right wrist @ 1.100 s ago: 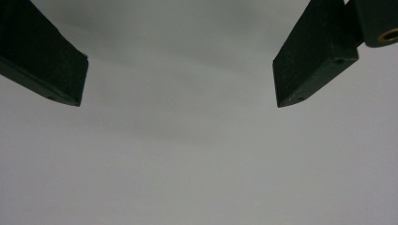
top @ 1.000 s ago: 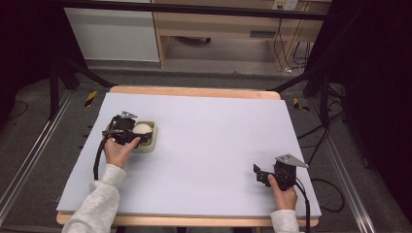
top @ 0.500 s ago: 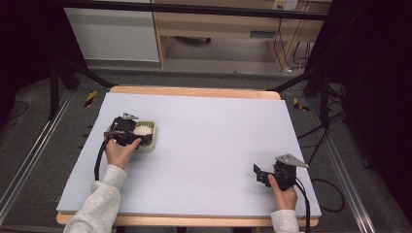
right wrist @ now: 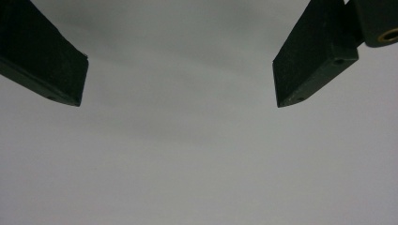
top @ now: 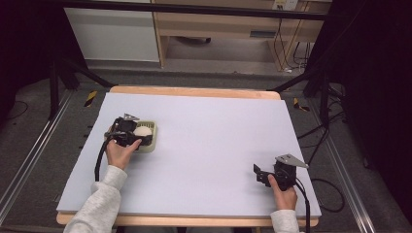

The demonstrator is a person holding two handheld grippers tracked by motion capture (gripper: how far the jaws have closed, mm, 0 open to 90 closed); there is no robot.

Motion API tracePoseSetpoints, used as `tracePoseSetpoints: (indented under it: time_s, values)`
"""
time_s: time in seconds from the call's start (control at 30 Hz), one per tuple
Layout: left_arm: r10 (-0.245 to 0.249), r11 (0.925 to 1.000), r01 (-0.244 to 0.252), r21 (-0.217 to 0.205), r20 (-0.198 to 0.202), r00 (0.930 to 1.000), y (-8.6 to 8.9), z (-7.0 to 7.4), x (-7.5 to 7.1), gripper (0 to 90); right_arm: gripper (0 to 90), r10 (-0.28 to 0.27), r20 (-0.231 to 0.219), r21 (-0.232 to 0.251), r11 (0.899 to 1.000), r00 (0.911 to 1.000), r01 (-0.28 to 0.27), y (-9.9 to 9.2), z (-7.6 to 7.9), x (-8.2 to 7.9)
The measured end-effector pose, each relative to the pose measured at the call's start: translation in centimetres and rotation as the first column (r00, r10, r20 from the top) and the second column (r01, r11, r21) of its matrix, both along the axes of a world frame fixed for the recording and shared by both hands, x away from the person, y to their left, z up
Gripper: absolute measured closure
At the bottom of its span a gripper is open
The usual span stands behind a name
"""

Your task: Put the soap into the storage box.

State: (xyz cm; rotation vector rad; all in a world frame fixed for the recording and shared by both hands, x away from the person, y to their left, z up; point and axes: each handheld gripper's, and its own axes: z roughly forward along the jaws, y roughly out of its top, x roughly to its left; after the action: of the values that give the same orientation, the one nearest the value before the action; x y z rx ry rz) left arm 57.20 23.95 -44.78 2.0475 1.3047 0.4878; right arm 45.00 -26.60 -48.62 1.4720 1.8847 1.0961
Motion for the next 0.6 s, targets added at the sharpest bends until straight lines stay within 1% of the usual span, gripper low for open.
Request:
tracePoseSetpoints:
  time_s: [0.33,0.37,0.4,0.43,0.6]
  values:
    - [-0.002,0.9999,0.003,0.014,0.000,1.0000,-0.03,0.07,-0.08,23.5,4.0,0.000,0.001,-0.002,1.000,1.0000,0.000,0.00,0.00,0.00]
    - [-0.001,1.0000,0.001,-0.001,0.008,1.0000,0.10,0.22,-0.11,23.4,4.0,0.000,0.005,-0.008,1.000,1.0000,0.000,-0.02,-0.03,0.02]
    - [-0.001,1.0000,0.001,-0.001,0.008,1.0000,0.10,0.22,-0.11,23.4,4.0,0.000,0.005,-0.008,1.000,1.0000,0.000,-0.02,-0.03,0.02]
    - [0.004,0.9998,-0.004,-0.017,0.014,0.9999,0.15,0.32,-0.15,23.3,4.0,0.000,0.006,-0.011,1.000,1.0000,0.000,-0.01,-0.04,0.04]
    - [-0.001,0.9999,0.001,-0.016,0.029,0.9996,0.25,0.64,-0.28,22.4,4.0,-0.003,0.004,-0.008,1.000,1.0000,0.003,0.02,-0.02,0.02]
